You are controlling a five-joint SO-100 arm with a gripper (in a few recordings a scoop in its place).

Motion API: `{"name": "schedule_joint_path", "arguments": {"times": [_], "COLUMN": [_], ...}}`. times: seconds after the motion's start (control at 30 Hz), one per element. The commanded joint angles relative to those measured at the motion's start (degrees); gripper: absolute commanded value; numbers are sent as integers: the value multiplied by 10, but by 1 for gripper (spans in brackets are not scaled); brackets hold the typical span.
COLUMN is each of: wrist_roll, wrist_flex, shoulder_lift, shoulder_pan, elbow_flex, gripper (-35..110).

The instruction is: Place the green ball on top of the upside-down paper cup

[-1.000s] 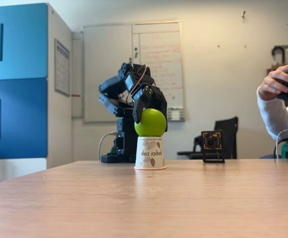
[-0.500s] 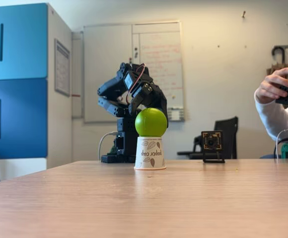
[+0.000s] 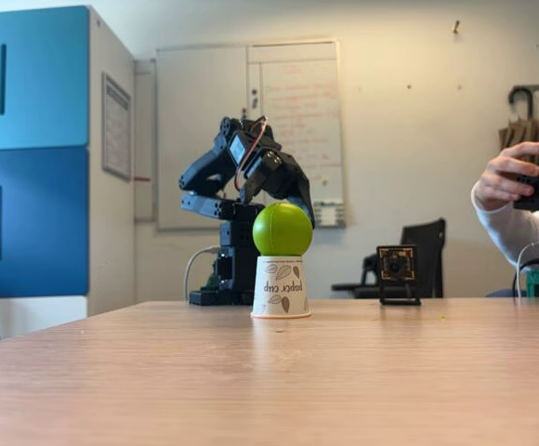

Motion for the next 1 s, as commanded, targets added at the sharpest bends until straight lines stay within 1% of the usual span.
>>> {"name": "schedule_joint_path", "arguments": {"times": [0.0, 0.17, 0.27, 0.37, 0.47, 0.53, 0.67, 0.73, 0.83, 0.87, 0.97], "wrist_roll": [-25, -97, -154, -203, -218, -218, -202, -156, -93, -80, -44], "wrist_flex": [9, 12, 0, -35, -64, -83, -112, -117, -126, -127, -126], "shoulder_lift": [18, 15, 8, 19, 25, 25, 34, 47, 77, 86, 105], "shoulder_pan": [12, 68, 129, 205, 279, 317, 374, 395, 416, 420, 425], "elbow_flex": [-50, -138, -197, -213, -200, -181, -120, -72, 17, 43, 113], "gripper": [47, 46, 46, 46, 45, 43, 32, 23, 2, 0, 0]}}
